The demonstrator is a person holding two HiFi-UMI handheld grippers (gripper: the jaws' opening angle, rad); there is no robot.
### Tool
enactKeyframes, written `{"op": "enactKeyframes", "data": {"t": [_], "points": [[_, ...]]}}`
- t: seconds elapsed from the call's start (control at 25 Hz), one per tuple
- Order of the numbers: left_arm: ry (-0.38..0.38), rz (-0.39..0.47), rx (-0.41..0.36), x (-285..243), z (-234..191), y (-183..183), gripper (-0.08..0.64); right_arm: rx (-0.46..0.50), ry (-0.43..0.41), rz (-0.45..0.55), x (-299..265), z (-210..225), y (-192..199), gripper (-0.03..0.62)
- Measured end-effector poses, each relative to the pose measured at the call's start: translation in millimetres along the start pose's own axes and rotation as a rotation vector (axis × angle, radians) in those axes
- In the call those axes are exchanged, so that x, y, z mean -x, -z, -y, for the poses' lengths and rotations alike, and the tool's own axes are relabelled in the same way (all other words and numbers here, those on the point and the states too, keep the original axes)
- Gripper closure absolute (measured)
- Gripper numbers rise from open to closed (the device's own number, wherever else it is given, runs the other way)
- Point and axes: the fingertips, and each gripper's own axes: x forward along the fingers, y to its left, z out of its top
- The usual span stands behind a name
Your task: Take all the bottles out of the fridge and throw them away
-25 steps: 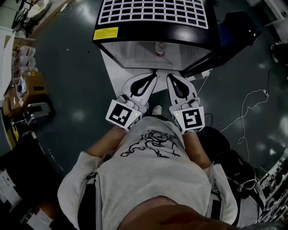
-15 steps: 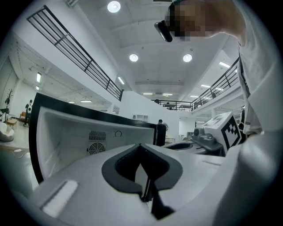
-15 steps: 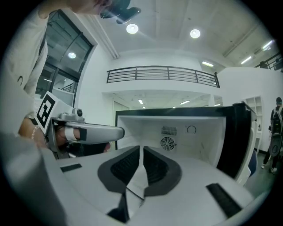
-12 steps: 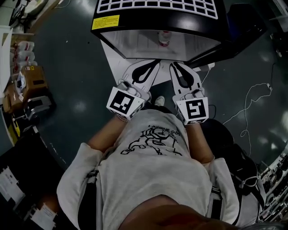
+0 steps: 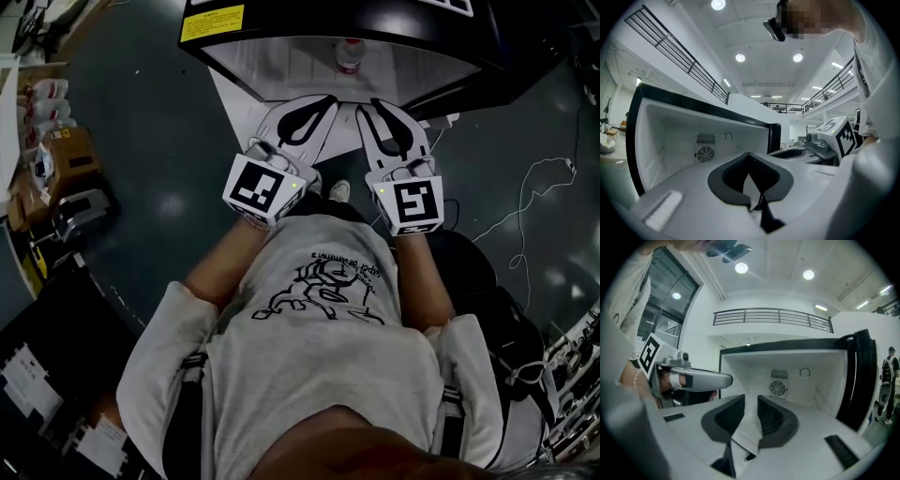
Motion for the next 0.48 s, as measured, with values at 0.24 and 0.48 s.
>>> {"op": "enactKeyframes", "data": {"t": [0.24,0.48], "points": [[-0.015,-0.012,-0.006,-7.5,-11.0,13.2,0.551,0.017,0.008,-0.012,-12.0,6.4,15.0,0.524],[-0.027,-0.025,-0.013,-13.9,-17.8,23.2,0.551,0.032,0.012,-0.015,-20.8,11.5,24.7,0.508]]}}
